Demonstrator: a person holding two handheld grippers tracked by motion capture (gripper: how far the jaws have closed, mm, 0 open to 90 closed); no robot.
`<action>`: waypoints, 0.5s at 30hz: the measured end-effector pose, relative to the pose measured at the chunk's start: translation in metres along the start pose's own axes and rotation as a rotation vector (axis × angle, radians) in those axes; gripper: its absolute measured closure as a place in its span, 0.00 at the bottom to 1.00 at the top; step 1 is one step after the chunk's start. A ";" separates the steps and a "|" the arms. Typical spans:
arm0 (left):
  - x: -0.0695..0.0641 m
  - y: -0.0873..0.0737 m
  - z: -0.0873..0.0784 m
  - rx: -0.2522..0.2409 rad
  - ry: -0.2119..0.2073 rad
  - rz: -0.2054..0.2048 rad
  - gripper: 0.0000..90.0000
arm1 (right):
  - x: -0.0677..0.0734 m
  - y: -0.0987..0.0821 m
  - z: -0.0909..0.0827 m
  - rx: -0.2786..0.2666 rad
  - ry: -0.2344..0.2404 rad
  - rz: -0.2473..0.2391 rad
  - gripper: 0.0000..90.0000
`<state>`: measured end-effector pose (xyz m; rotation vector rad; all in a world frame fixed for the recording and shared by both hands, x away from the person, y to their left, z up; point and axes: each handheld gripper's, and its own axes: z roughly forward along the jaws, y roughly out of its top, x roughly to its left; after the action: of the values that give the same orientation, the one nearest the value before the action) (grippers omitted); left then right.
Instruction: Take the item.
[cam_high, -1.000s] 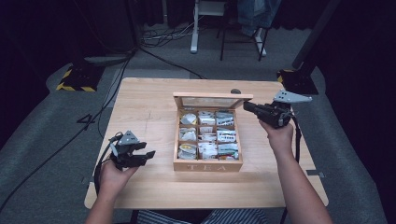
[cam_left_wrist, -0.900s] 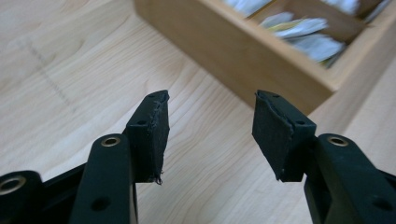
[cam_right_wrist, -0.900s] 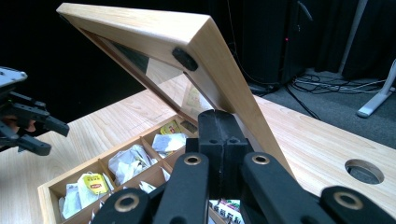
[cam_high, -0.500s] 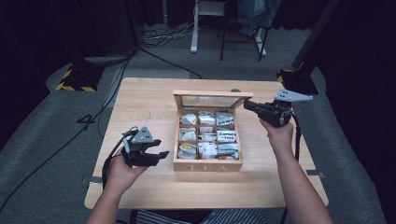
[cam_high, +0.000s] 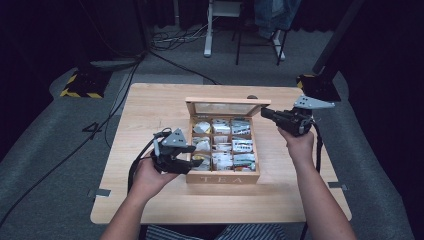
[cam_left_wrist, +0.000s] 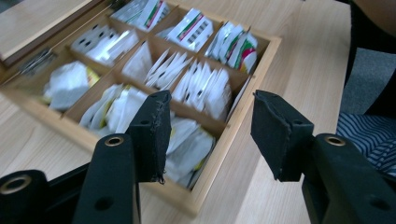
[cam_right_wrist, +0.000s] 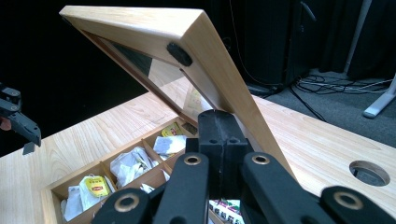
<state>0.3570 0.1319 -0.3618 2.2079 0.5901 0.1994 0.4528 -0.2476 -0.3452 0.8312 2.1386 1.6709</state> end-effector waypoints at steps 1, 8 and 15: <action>-0.001 0.003 0.003 0.001 -0.005 0.005 0.53 | 0.000 0.000 0.000 0.000 0.000 0.000 1.00; -0.008 0.024 0.026 -0.014 -0.066 0.017 0.53 | -0.001 0.000 0.000 0.001 0.005 0.002 1.00; -0.011 0.040 0.050 -0.007 -0.146 0.010 0.53 | 0.000 0.000 0.001 0.002 0.013 0.009 1.00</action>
<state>0.3781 0.0708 -0.3634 2.1966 0.4962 0.0445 0.4532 -0.2471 -0.3454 0.8334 2.1484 1.6833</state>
